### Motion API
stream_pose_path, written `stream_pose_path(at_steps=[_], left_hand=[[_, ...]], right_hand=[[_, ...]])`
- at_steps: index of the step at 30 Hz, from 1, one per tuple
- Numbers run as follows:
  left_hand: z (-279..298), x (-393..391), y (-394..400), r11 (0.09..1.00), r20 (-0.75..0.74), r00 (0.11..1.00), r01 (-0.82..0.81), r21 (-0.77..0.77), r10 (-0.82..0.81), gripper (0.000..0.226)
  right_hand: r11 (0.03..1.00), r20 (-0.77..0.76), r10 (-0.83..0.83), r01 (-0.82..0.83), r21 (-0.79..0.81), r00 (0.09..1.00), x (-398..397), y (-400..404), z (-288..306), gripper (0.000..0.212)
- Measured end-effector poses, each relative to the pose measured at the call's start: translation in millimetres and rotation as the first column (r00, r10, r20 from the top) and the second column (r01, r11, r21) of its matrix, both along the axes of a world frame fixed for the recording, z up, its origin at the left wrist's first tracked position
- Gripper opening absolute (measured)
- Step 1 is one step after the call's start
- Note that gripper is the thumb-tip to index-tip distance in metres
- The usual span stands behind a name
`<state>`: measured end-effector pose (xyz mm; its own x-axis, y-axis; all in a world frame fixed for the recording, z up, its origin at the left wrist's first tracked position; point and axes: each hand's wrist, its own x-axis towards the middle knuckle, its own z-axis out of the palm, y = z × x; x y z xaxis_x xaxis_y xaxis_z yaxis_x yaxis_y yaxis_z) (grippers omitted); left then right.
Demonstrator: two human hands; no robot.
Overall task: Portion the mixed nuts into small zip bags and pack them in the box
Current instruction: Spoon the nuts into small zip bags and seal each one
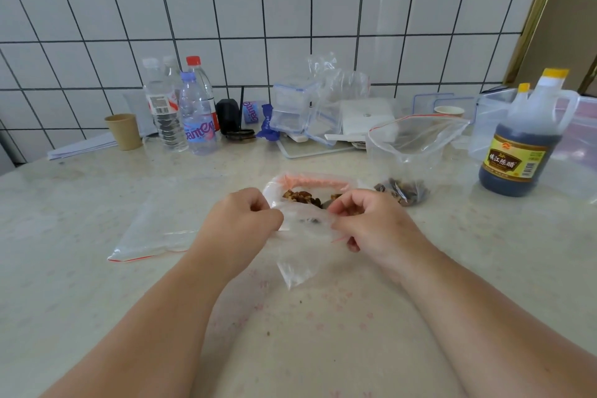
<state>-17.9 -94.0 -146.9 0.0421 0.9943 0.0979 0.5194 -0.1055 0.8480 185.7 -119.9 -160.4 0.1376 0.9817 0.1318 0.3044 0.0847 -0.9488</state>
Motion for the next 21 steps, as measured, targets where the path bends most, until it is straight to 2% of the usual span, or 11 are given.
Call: stream_pose_path(at_steps=[1, 2, 4, 6, 10, 14, 17, 21], left_hand=[[3, -2, -1, 0.998, 0.029, 0.999, 0.046, -0.033, -0.045, 0.004], [4, -5, 0, 0.991, 0.070, 0.993, 0.104, -0.078, -0.099, 0.015], [4, -8, 3, 0.972, 0.123, 0.975, 0.200, -0.125, -0.185, 0.012], [5, -10, 3, 0.963, 0.089, 0.969, 0.242, -0.116, -0.233, 0.005], [-1, -8, 5, 0.957, -0.009, 0.963, 0.267, -0.116, -0.270, 0.011], [-6, -8, 7, 0.971, -0.035, 0.973, 0.223, -0.080, -0.227, 0.011], [-9, -8, 8, 0.988, 0.009, 0.990, 0.138, -0.075, -0.138, 0.017], [-11, -7, 11, 0.992, 0.071, 0.994, 0.094, -0.085, -0.088, 0.022]], right_hand=[[1.000, -0.002, 0.010, -0.010, -0.017, 1.000, 0, 0, -1, 0.019], [0.999, -0.004, 0.023, -0.023, -0.031, 1.000, 0, -1, -1, 0.019], [0.997, 0.000, 0.052, -0.052, -0.049, 0.999, -1, -1, -1, 0.018], [0.997, 0.013, 0.067, -0.066, -0.050, 0.998, 0, -2, -1, 0.016], [0.999, 0.054, 0.041, -0.040, -0.016, 0.998, 1, -3, -1, 0.010], [0.998, 0.148, -0.022, 0.015, 0.054, 0.989, 0, -3, -1, 0.009], [0.991, 0.253, -0.076, 0.045, 0.125, 0.964, 2, -6, 1, 0.006], [0.940, 0.390, -0.321, 0.240, 0.244, 0.863, 19, -4, 15, 0.018]])
